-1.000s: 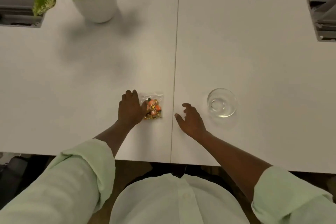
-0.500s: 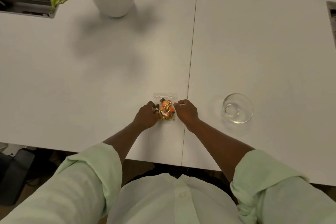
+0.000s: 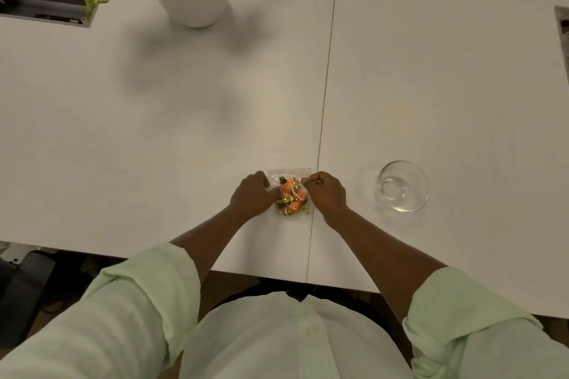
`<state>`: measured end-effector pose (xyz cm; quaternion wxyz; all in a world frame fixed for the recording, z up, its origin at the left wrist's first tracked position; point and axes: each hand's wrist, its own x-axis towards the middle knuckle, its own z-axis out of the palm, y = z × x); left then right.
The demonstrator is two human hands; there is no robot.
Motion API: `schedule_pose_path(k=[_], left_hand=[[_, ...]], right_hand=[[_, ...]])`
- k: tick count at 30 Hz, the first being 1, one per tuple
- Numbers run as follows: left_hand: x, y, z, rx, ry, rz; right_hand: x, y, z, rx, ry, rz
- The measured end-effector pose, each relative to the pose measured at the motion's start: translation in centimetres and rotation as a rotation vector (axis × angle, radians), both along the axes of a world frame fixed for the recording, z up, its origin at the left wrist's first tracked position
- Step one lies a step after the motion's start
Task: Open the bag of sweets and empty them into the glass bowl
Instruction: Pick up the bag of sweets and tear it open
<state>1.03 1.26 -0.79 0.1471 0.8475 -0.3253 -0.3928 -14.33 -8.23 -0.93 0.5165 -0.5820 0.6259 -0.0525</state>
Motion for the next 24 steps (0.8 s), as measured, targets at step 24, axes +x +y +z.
schedule_pose_path(k=[24], left_hand=[[-7.2, -6.4, 4.0, -0.217, 0.251, -0.022]], right_hand=[[-8.7, -2.8, 4.2, -0.242, -0.026, 0.113]])
